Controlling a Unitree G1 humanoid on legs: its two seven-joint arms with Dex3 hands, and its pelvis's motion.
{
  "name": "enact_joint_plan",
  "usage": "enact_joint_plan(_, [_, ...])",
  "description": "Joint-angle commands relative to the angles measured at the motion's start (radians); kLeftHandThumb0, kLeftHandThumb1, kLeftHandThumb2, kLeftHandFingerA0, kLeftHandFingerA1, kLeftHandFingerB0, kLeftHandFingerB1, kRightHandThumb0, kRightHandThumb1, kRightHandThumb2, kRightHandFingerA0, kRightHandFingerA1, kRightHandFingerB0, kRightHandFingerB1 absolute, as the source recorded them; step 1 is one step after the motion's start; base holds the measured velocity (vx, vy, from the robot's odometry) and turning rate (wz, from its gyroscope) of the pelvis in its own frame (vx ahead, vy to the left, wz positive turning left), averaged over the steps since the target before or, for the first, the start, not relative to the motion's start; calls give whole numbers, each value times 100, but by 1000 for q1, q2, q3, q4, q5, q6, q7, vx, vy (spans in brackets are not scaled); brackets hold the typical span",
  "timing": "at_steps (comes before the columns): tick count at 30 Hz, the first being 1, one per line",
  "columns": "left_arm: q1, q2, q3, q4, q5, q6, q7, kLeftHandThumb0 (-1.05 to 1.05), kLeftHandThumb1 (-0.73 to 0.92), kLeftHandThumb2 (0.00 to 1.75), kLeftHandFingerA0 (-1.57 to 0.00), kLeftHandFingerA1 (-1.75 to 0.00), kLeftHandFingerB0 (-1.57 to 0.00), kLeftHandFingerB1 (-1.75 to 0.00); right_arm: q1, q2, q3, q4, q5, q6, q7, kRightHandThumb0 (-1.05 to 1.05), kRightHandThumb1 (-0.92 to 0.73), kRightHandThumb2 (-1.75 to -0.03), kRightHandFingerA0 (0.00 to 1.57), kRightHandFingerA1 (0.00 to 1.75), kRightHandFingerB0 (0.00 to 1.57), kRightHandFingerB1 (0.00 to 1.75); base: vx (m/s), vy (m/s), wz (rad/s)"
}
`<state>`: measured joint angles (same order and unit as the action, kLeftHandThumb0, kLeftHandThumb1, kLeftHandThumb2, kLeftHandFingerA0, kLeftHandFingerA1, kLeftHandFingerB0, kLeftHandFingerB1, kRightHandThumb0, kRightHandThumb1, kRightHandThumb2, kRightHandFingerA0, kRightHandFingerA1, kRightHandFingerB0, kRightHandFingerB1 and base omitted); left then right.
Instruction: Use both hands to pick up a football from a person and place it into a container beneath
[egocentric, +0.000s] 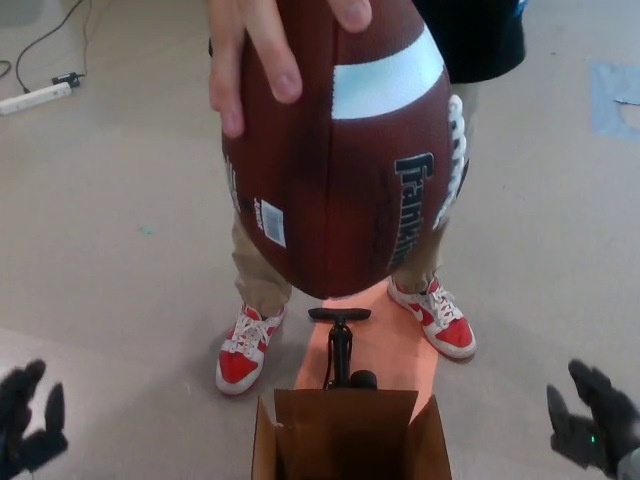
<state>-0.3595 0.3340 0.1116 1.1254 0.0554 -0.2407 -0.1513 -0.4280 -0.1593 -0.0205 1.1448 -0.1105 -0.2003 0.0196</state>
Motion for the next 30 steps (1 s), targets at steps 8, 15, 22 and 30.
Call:
enact_joint_plan(8, [46, -46, 118, -194, -187, -237, -214, -92, 89, 123, 0, -10, 0, -10, 47, 51, -123, -226, 150, -350, 77, -96, -92, -122, 12, 28, 0, 6, 0, 0, 0])
enact_joint_plan(15, [201, -90, 119, -657, -295, -146, -250, -96, 90, 124, 0, -11, 0, -8, 214, 112, -90, -675, 206, -321, 111, -94, -92, -123, 13, 28, 0, 5, 0, 0, 0])
enact_joint_plan(22, [282, -104, 61, -1018, -267, -66, -188, -92, 88, 124, 0, -14, 0, -12, 276, 153, -7, -966, 184, -256, 107, -87, -92, -78, 14, 28, 0, 0, 0, 0, 0])
enact_joint_plan(30, [249, -165, -19, -1273, -225, 13, -125, -96, 78, 95, -7, -20, 0, -13, 226, 232, 84, -1148, 141, -186, 71, -91, -92, -74, 15, 26, 0, 7, 0, 0, 0])
